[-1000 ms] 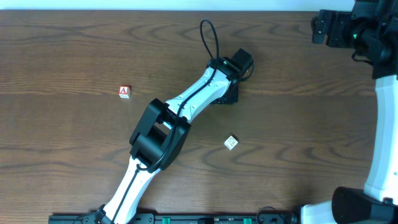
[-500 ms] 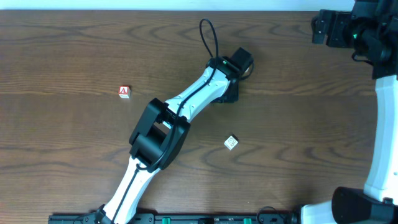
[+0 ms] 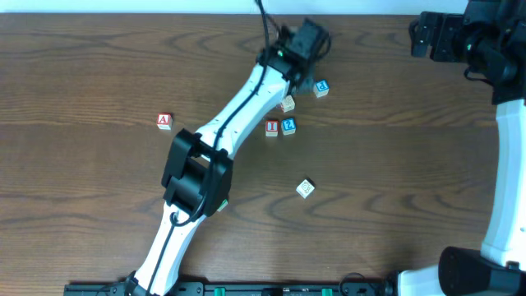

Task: Spell out Ai2
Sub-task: 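Open the left gripper and retract it toward the left side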

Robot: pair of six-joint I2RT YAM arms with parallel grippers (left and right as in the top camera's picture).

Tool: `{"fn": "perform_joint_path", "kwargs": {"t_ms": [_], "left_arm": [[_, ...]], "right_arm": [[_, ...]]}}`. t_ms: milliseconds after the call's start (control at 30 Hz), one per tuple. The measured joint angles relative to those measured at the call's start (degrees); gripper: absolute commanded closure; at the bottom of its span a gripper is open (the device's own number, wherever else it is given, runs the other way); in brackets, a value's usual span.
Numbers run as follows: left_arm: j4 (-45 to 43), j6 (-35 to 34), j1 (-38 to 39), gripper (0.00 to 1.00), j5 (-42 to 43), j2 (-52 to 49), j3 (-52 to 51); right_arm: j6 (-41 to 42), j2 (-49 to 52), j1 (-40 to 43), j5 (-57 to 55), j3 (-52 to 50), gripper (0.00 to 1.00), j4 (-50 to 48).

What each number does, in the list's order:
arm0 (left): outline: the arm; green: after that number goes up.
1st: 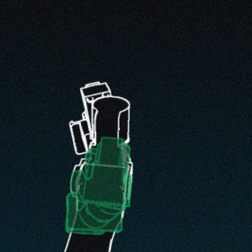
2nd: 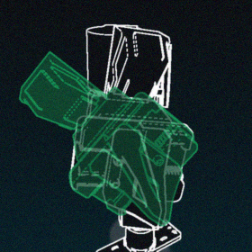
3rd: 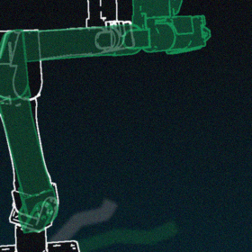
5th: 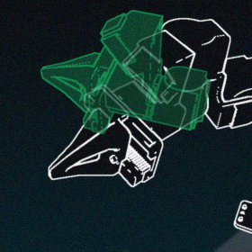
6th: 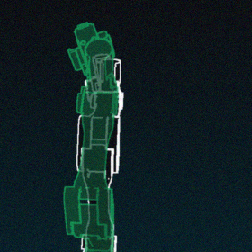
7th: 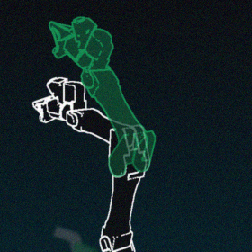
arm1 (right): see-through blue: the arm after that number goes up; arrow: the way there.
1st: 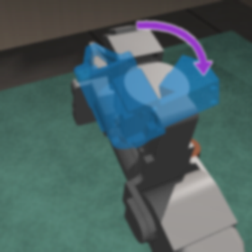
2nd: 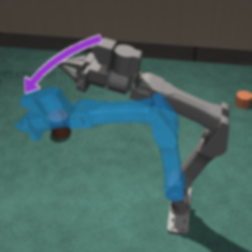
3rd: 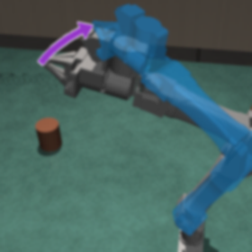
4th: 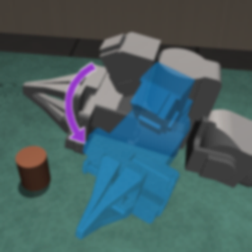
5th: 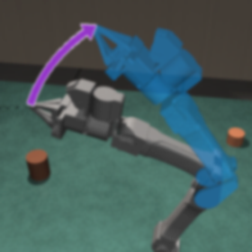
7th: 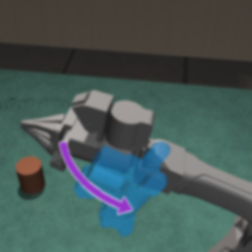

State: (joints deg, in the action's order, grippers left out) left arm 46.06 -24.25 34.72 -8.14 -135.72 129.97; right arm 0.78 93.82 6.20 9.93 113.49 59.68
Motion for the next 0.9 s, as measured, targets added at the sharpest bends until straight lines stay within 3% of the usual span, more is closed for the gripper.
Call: {"fn": "perform_joint_path", "kwargs": {"t_ms": [67,133,267,400,567,667,900], "left_arm": [[2.4,1.2,0.0,0.53,-1.2,0.0,4.7],[7.2,1.9,0.0,0.59,-3.7,0.1,9.4],[19.1,0.5,-1.0,0.94,-9.9,1.3,14.4],[30.9,-2.5,-6.2,0.94,-14.0,3.8,14.9],[41.4,-5.2,-18.9,0.94,-14.5,5.9,15.0],[43.3,-5.6,-25.4,0.94,-13.6,6.6,15.0],[39.4,-1.6,-33.2,0.77,-5.7,12.4,11.5]], "right_arm": [[0.0,0.0,0.0,0.2,0.0,0.01,-0.2],[0.0,0.0,0.0,0.4,0.0,0.01,-0.3],[-0.2,0.0,0.0,0.6,0.0,0.01,-0.1],[-0.2,0.0,0.0,0.6,0.0,0.01,0.0],[-0.5,0.0,0.0,0.7,0.0,0.0,0.1],[-0.7,0.0,0.0,0.9,0.0,0.01,0.1],[-0.7,0.0,-0.5,1.4,0.0,0.01,-0.1]]}}
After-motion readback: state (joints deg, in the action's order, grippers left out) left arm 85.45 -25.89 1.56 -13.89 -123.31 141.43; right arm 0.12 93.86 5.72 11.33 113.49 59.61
